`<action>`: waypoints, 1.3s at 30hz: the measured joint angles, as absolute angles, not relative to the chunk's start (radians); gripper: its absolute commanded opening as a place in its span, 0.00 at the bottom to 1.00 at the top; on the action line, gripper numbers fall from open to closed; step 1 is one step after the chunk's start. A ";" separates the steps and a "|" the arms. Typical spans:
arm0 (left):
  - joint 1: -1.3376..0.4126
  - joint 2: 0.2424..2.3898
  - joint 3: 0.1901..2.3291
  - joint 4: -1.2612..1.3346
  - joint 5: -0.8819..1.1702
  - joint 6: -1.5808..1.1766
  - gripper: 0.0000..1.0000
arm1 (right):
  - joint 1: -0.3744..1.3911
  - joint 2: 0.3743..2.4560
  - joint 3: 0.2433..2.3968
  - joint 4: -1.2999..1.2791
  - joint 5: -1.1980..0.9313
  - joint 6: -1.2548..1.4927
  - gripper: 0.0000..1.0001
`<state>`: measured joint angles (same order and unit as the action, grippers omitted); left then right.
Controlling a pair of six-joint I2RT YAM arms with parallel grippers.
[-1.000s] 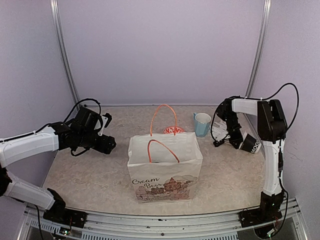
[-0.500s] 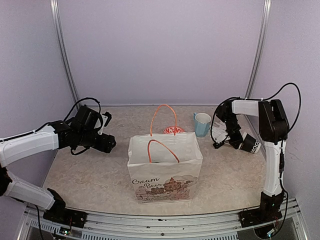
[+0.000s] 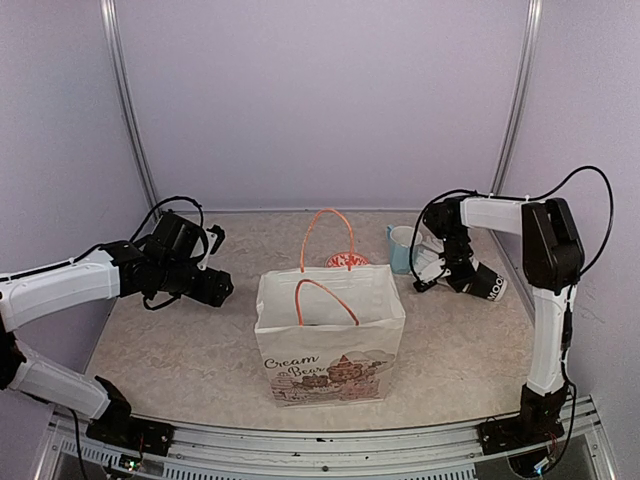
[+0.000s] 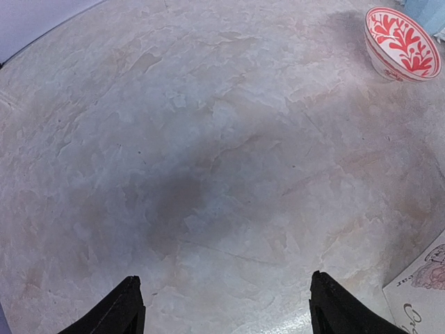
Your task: Pack the takeout coffee
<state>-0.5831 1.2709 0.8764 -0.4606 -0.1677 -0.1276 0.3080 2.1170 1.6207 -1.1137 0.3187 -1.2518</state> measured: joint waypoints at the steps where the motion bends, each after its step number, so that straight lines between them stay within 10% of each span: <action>1: -0.583 1.271 0.876 -0.461 -0.168 -0.128 0.80 | 0.309 2.114 1.621 -1.113 0.312 -1.253 0.00; 39: -0.583 1.257 0.975 -0.556 -0.168 -0.146 0.80 | 0.007 1.797 1.428 -0.874 -0.280 -1.184 0.00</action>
